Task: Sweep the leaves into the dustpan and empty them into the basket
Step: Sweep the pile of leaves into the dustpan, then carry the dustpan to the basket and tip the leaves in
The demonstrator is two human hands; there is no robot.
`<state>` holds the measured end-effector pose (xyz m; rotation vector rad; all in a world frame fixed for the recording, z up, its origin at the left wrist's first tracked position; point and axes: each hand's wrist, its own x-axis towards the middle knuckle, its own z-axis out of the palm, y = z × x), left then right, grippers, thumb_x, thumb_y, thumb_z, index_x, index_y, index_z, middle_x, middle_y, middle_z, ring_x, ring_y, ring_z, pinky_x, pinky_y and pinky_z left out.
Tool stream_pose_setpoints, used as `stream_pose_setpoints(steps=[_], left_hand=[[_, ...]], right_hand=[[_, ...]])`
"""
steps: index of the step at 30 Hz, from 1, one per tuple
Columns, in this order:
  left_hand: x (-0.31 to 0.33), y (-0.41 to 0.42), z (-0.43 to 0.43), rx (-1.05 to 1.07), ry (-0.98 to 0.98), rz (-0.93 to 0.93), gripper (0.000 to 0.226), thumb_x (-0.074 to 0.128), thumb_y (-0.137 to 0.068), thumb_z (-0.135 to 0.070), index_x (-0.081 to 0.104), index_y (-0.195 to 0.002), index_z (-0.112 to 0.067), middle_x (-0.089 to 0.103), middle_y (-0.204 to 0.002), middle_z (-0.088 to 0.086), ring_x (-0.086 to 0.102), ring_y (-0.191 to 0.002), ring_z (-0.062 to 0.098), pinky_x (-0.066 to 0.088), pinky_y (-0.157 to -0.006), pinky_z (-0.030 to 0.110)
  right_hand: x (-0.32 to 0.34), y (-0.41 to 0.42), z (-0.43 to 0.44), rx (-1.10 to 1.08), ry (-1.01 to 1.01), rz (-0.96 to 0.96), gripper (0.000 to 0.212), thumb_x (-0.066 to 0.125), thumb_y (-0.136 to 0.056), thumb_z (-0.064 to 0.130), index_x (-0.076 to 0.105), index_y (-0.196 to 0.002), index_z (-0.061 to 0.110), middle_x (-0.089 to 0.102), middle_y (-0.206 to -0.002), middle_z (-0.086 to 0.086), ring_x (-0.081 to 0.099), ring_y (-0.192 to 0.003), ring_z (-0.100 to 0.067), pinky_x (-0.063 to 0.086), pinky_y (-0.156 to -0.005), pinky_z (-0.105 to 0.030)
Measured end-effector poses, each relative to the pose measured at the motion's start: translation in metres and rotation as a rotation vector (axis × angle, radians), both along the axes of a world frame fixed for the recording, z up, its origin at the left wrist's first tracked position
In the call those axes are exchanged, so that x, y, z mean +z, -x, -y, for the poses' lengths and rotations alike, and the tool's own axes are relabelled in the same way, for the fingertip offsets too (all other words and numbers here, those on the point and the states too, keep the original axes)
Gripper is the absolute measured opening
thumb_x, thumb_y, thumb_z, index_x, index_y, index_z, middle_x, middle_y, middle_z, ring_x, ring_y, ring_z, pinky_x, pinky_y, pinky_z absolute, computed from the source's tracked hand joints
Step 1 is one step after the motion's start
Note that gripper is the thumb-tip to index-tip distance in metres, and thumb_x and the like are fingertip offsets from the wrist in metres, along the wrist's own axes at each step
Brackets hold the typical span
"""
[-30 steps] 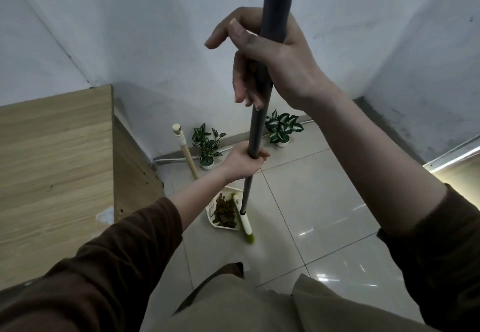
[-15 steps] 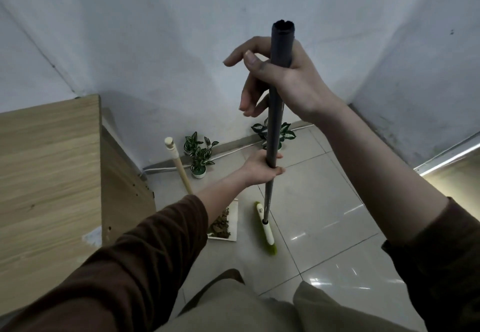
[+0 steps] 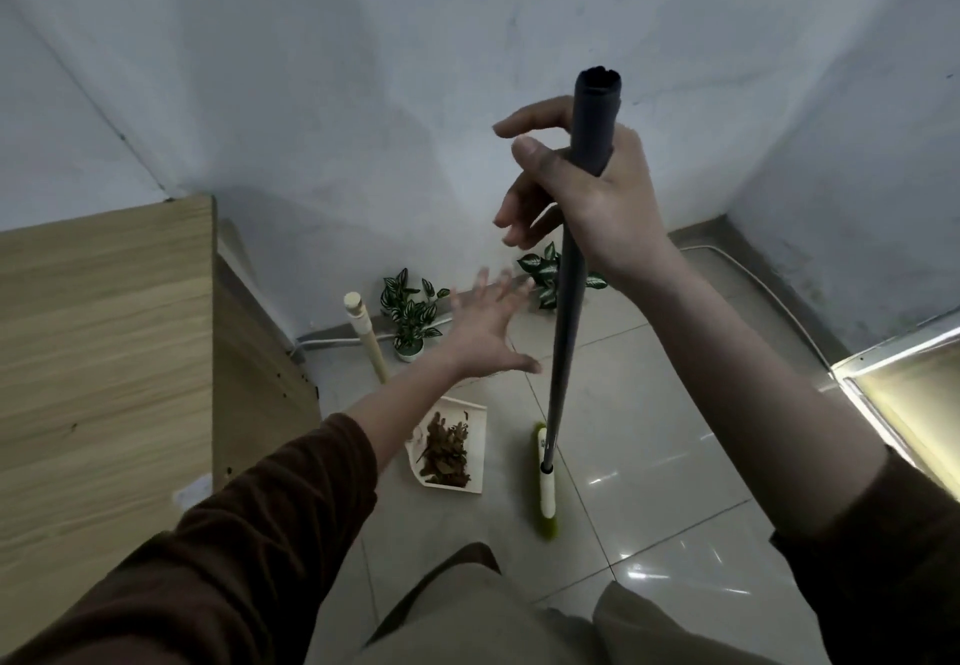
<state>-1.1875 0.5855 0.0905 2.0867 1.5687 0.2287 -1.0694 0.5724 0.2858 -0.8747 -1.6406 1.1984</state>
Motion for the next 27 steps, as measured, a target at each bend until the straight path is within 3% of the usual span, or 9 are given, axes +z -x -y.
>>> stream_pose_setpoints(steps=[4, 7, 11, 14, 17, 20, 22, 24, 27], left_hand=[[-0.003, 0.064, -0.015, 0.288, -0.206, -0.088, 0.103, 0.069, -0.07, -0.061, 0.013, -0.15, -0.031, -0.01, -0.161, 0.0, -0.016, -0.146, 0.026, -0.014, -0.109, 0.058], [-0.01, 0.108, -0.017, 0.503, -0.201, -0.093, 0.1, 0.068, -0.07, -0.063, 0.016, -0.149, -0.031, -0.006, -0.161, -0.001, -0.011, -0.147, 0.025, -0.012, -0.111, 0.057], [-0.025, 0.141, -0.012, 0.655, -0.066, 0.088, 0.097, 0.074, -0.071, -0.051, 0.023, -0.149, -0.023, 0.013, -0.16, 0.004, 0.006, -0.148, 0.029, 0.002, -0.115, 0.059], [-0.037, 0.151, -0.006, 0.703, 0.043, 0.366, 0.095, 0.08, -0.07, -0.035, 0.028, -0.147, -0.016, 0.028, -0.155, 0.006, 0.025, -0.144, 0.026, 0.018, -0.118, 0.041], [-0.045, 0.152, -0.002, 0.715, 0.139, 0.547, 0.088, 0.081, -0.072, -0.021, 0.033, -0.145, -0.013, 0.035, -0.152, 0.005, 0.033, -0.14, 0.02, 0.023, -0.109, 0.025], [-0.051, 0.15, 0.0, 0.748, 0.195, 0.664, 0.075, 0.077, -0.076, -0.011, 0.04, -0.141, -0.01, 0.042, -0.147, 0.006, 0.038, -0.136, 0.018, 0.027, -0.112, 0.029], [-0.052, 0.148, 0.0, 0.771, 0.208, 0.703, 0.067, 0.074, -0.079, -0.007, 0.044, -0.139, -0.008, 0.047, -0.143, 0.009, 0.043, -0.132, 0.019, 0.032, -0.11, 0.028], [-0.052, 0.147, -0.001, 0.791, 0.21, 0.721, 0.061, 0.071, -0.081, -0.005, 0.046, -0.137, -0.006, 0.05, -0.14, 0.01, 0.046, -0.129, 0.019, 0.034, -0.102, 0.022], [-0.051, 0.146, -0.004, 0.824, 0.233, 0.731, 0.056, 0.071, -0.082, -0.005, 0.049, -0.134, -0.004, 0.053, -0.136, 0.011, 0.049, -0.127, 0.021, 0.038, -0.098, 0.023]], right_hand=[[-0.024, 0.004, -0.004, -0.046, -0.042, 0.019, 0.018, 0.058, -0.096, 0.007, 0.056, -0.114, 0.002, 0.066, -0.065, -0.023, 0.062, -0.05, -0.041, 0.053, -0.049, -0.046], [-0.054, 0.009, -0.002, -0.037, 0.055, 0.089, 0.02, 0.056, -0.097, 0.005, 0.055, -0.117, 0.001, 0.065, -0.071, -0.031, 0.063, -0.049, -0.032, 0.054, -0.048, -0.031], [-0.095, 0.017, -0.002, -0.024, 0.175, 0.131, 0.019, 0.054, -0.097, 0.003, 0.055, -0.116, 0.001, 0.064, -0.075, -0.034, 0.064, -0.051, -0.014, 0.053, -0.051, -0.024], [-0.123, 0.02, -0.006, -0.052, 0.241, 0.151, 0.017, 0.055, -0.096, -0.001, 0.057, -0.112, 0.002, 0.064, -0.073, -0.032, 0.064, -0.052, -0.015, 0.053, -0.052, -0.024], [-0.147, 0.019, -0.009, -0.081, 0.296, 0.214, 0.015, 0.056, -0.096, 0.002, 0.06, -0.109, 0.008, 0.068, -0.07, -0.025, 0.066, -0.057, -0.024, 0.059, -0.061, -0.036], [-0.165, 0.015, -0.01, -0.103, 0.363, 0.254, 0.015, 0.055, -0.095, 0.003, 0.061, -0.107, 0.01, 0.07, -0.071, -0.023, 0.065, -0.062, -0.032, 0.058, -0.071, -0.049], [-0.173, 0.011, -0.009, -0.112, 0.404, 0.272, 0.016, 0.055, -0.096, 0.002, 0.059, -0.111, 0.007, 0.07, -0.074, -0.025, 0.066, -0.065, -0.033, 0.057, -0.075, -0.05], [-0.178, 0.007, -0.009, -0.114, 0.435, 0.299, 0.017, 0.055, -0.096, 0.003, 0.058, -0.112, 0.006, 0.071, -0.078, -0.025, 0.067, -0.069, -0.03, 0.058, -0.076, -0.045], [-0.184, -0.001, -0.008, -0.11, 0.475, 0.32, 0.018, 0.055, -0.096, 0.003, 0.058, -0.114, 0.003, 0.071, -0.085, -0.029, 0.066, -0.07, -0.024, 0.057, -0.07, -0.027]])
